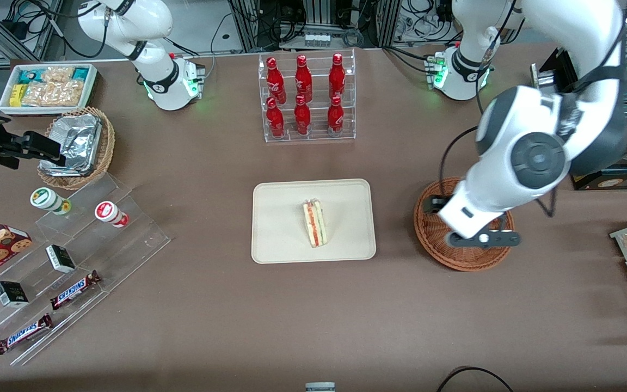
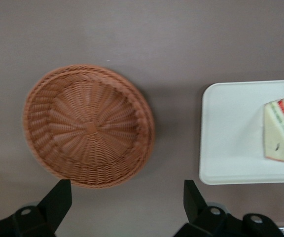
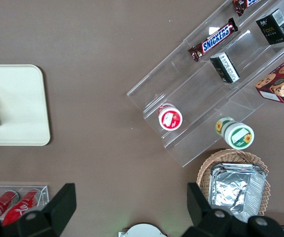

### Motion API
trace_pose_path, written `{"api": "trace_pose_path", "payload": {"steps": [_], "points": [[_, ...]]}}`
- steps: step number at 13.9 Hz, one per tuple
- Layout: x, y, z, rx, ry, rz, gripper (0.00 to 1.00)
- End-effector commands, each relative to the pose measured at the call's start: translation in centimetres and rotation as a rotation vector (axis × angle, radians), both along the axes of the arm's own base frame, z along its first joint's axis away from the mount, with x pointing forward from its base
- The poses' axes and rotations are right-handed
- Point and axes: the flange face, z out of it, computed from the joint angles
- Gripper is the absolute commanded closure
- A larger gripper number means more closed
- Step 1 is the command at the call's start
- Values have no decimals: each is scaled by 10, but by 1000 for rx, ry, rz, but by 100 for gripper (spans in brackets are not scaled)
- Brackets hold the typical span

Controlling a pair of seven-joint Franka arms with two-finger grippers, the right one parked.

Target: Place sandwich from basket to tray

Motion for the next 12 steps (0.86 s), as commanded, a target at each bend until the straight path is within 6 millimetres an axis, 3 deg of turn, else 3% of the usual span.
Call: {"api": "trace_pose_path", "payload": {"steps": [1,4,8,9,12], "points": [[-22,29,15,39,-13,-22,0],[-28,56,31,48,-13,-61,0],[-73,101,63,33,-19,-150,0],[-79,119,72,27,-23,-163,0],[-102,145,99,13,9,-119,0]]}}
